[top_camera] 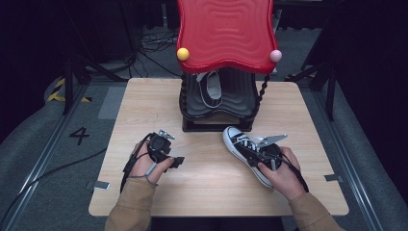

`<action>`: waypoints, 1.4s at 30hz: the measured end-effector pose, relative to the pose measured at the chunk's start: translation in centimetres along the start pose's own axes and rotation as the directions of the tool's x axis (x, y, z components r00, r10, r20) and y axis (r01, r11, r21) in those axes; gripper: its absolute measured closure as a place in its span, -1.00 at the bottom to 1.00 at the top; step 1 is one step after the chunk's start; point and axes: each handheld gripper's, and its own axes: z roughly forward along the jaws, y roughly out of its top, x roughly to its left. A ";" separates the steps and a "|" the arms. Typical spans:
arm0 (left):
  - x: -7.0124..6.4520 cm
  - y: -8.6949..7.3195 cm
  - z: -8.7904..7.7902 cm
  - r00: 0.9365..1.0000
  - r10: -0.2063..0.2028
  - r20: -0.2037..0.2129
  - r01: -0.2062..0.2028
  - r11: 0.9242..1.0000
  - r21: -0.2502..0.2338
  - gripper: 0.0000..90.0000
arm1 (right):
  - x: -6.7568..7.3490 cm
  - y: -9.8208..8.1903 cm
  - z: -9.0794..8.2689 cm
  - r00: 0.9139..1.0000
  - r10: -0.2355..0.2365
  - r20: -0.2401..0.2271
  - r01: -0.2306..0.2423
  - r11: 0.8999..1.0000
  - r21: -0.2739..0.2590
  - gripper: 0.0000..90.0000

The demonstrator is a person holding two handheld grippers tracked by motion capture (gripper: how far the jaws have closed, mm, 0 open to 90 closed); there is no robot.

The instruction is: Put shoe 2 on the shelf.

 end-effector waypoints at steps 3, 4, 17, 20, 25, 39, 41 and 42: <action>0.3 -0.2 -0.2 1.000 -0.005 -0.003 0.005 1.000 -0.005 -0.22 | 0.3 0.4 -1.2 1.000 -0.013 -0.016 0.013 1.000 -0.020 0.93; 0.4 -0.3 -0.3 1.000 -0.008 -0.003 0.008 1.000 -0.005 -0.22 | 0.6 0.7 -2.0 0.999 -0.012 -0.045 0.011 1.000 -0.025 0.93; 1.8 -1.1 -1.5 0.999 -0.042 -0.003 0.042 0.998 -0.038 -0.25 | 1.7 3.6 -6.6 0.993 -0.059 -0.106 0.045 0.990 -0.131 0.93; 2.0 -1.2 -1.6 0.999 -0.044 0.000 0.044 0.998 -0.039 -0.25 | 1.4 4.5 -7.4 0.995 -0.047 -0.094 0.031 0.987 -0.157 0.93; 2.1 -1.4 -1.6 1.000 -0.028 -0.002 0.028 0.998 -0.057 -0.22 | 0.9 6.7 -7.9 1.000 -0.017 -0.022 0.012 0.975 -0.220 0.93; 2.6 -2.4 -2.2 0.998 -0.063 -0.018 0.060 0.988 -0.141 -0.16 | -0.7 12.8 -5.1 0.987 0.068 0.146 -0.022 0.956 -0.294 0.92; 2.6 -2.5 -2.2 0.998 -0.047 -0.036 0.042 0.991 -0.130 -0.16 | -0.8 13.5 -4.5 0.982 0.079 0.171 -0.025 0.955 -0.294 0.92; 2.7 -2.5 -2.2 0.998 -0.035 -0.047 0.029 0.991 -0.128 -0.16 | -0.9 13.7 -4.2 0.980 0.084 0.180 -0.027 0.954 -0.297 0.92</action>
